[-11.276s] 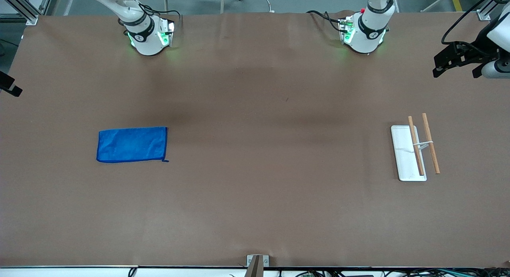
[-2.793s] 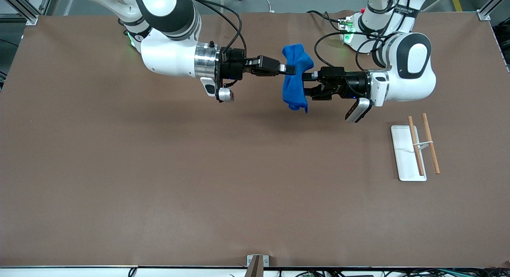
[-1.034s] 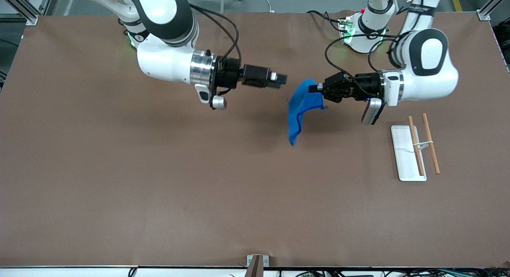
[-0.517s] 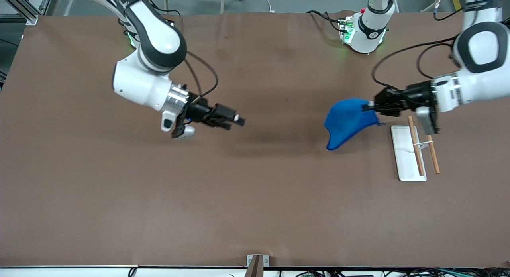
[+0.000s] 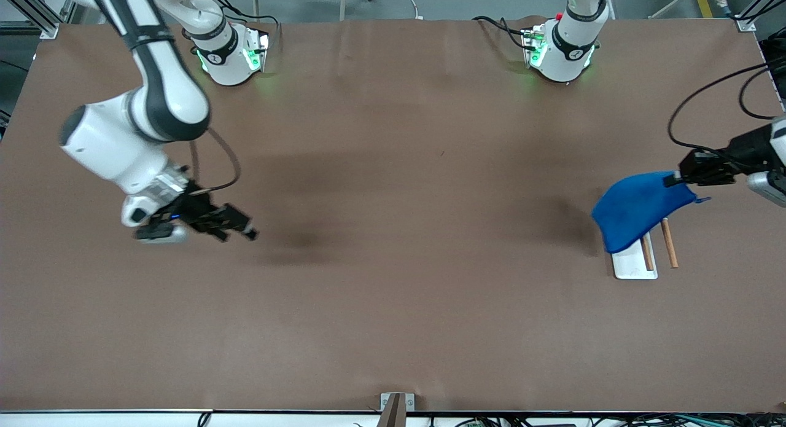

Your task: Right arm passes towel to left arm to hang

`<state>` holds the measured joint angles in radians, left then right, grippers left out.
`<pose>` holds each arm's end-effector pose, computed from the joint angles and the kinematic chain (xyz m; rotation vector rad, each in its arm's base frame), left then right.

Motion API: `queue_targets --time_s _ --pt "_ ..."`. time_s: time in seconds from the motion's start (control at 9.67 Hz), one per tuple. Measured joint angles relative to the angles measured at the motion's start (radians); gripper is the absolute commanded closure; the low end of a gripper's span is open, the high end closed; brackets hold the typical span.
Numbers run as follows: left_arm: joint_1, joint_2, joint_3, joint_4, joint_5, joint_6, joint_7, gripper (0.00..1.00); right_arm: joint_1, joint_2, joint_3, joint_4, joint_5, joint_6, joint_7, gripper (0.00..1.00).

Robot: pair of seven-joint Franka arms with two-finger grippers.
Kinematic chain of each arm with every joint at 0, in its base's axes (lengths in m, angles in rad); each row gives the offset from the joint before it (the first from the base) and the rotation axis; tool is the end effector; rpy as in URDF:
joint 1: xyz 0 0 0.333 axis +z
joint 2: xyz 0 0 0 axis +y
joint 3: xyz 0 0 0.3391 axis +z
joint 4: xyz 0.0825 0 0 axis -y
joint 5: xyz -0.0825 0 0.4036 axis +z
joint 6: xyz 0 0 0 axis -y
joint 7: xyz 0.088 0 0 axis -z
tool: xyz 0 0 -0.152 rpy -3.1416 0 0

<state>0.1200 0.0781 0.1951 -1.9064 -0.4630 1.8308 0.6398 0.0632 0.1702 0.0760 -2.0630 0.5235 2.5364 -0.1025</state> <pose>0.5694 0.1254 0.4262 2.6878 -0.2273 0.0854 0.6312 0.0946 0.3532 -2.7299 0.2062 -0.3987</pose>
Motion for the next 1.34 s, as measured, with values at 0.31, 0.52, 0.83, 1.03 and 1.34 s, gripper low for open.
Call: queue_targets --time_s 0.31,0.52,0.83,1.03,1.34 --pt "0.025 0.123 0.084 0.07 0.039 0.09 0.152 1.0 -0.002 -0.046 -0.167 0.078 -0.304 -0.214 0.002 0.0" --pt "0.034 0.188 0.125 0.074 0.052 0.163 0.265 0.99 -0.008 -0.089 -0.235 0.216 -0.415 -0.483 0.012 0.0" --pt "0.064 0.229 0.136 0.076 0.077 0.171 0.302 0.0 -0.062 -0.15 -0.233 0.418 -0.441 -0.839 0.052 0.0" --pt "0.067 0.231 0.159 0.082 0.08 0.174 0.298 0.0 -0.086 -0.195 -0.217 0.465 -0.472 -0.914 0.139 0.0" --pt "0.07 0.198 0.187 0.108 0.08 0.173 0.29 0.0 -0.087 -0.22 -0.192 0.527 -0.498 -0.98 0.204 0.0"
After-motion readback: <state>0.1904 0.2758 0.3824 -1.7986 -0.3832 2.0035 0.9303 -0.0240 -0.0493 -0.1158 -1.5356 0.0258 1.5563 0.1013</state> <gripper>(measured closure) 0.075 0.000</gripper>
